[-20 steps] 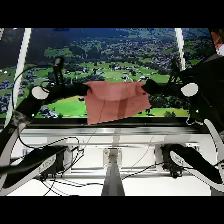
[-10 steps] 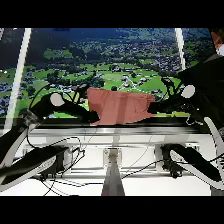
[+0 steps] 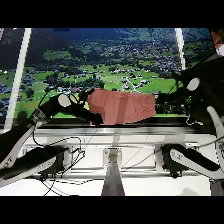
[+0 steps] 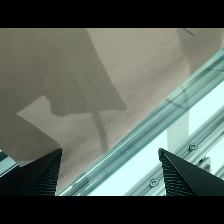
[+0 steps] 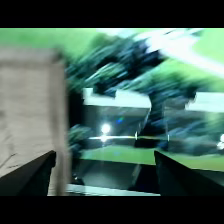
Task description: Fold the clothes and pants, and hang the long-sleeved shirts on hangers.
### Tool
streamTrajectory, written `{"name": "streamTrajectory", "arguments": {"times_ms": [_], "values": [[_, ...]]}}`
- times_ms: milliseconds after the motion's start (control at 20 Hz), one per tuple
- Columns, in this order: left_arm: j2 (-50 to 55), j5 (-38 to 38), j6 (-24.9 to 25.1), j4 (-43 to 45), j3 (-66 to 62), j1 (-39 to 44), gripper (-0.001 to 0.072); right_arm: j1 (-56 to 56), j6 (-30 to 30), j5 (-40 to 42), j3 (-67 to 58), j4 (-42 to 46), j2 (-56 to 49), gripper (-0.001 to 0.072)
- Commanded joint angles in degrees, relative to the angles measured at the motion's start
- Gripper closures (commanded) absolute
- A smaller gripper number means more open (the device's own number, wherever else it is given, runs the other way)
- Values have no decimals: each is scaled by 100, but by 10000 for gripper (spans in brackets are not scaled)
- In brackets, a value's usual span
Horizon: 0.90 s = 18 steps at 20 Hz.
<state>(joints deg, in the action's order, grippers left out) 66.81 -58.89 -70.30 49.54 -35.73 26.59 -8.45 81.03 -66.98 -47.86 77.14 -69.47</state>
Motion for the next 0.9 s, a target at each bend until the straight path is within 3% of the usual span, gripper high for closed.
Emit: {"name": "streamTrajectory", "arguments": {"times_ms": [0, 100, 200, 400, 750, 800, 850], "values": [[33, 120, -2, -35, -2, 11, 5, -1019, -866, -1137, -697, -925, -671, 27], [33, 129, -2, -33, -2, 11, 5, -1351, -1493, -1674, -560, -2011, -1043, 27], [33, 131, -2, -35, -2, 11, 5, -1325, -1864, -1655, -282, -2485, -1279, 26], [33, 302, -4, -37, -2, 11, 5, -955, -1912, -444, 240, -2511, -1434, 26], [33, 638, -2, -31, 0, 11, 5, 175, -1930, 133, 297, -2750, -1718, 27], [35, 726, -2, -31, 0, 11, 4, 369, -1934, 293, 297, -2817, -1718, 57], [35, 820, -2, -31, 0, 11, 5, 529, -1976, 387, 262, -2857, -1718, 265]]}}
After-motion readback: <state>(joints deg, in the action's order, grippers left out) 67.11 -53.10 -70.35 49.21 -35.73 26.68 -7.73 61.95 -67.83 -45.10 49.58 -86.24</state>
